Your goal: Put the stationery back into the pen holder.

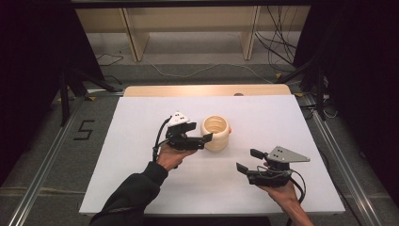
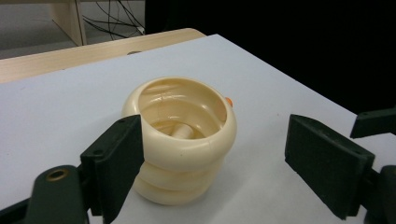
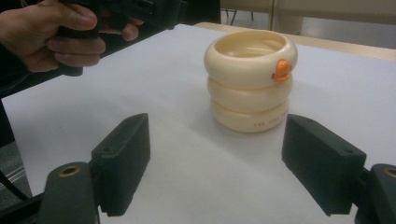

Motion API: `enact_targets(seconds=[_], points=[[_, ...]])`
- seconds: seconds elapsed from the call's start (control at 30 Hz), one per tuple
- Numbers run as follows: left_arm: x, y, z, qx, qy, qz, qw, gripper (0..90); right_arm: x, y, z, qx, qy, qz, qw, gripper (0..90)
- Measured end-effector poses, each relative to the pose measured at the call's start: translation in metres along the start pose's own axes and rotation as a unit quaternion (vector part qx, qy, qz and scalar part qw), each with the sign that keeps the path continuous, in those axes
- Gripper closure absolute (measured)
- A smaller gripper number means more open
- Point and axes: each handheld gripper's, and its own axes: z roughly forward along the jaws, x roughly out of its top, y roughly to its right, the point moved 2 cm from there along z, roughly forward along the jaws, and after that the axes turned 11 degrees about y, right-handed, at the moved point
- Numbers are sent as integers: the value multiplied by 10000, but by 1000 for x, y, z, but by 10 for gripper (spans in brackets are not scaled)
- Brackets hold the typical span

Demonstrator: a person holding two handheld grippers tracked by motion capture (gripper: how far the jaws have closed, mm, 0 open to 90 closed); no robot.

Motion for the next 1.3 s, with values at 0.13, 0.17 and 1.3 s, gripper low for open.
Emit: enact_targets(seconds=[0.13,0.17,1.3], points=[[-2,1,-8,-63,7,14,10000,184,0,0,0,21,-4,5,10000,241],[-2,1,-11,-81,-3,31,10000,183,0,0,0,31,-3,2,10000,241],[-27,-3,-77,-67,-34,362,9993,163,-3,-3,3,169,-96,102,9998,236]])
